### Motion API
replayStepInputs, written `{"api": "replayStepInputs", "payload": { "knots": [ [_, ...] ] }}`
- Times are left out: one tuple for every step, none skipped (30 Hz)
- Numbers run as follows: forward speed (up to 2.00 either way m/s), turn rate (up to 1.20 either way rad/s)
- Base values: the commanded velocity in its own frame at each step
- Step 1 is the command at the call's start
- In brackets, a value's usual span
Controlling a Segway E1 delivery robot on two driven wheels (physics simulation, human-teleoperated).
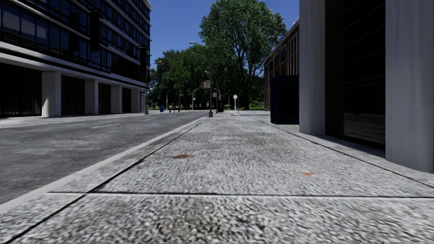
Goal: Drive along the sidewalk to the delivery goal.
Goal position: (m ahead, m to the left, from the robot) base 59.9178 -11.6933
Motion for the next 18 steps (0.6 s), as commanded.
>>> {"api": "replayStepInputs", "payload": {
  "knots": [
    [2.00, 0.00],
    [2.00, 0.00],
    [2.00, 0.00],
    [2.00, 0.00],
    [2.00, 0.00],
    [2.00, 0.00],
    [2.00, 0.00],
    [2.00, 0.00],
    [2.00, 0.00],
    [2.00, 0.00],
    [2.00, 0.00],
    [2.00, 0.00],
    [2.00, 0.00],
    [2.00, 0.00],
    [2.00, 0.00],
    [2.00, 0.00],
    [2.00, 0.00],
    [2.00, 0.00]
  ]
}}
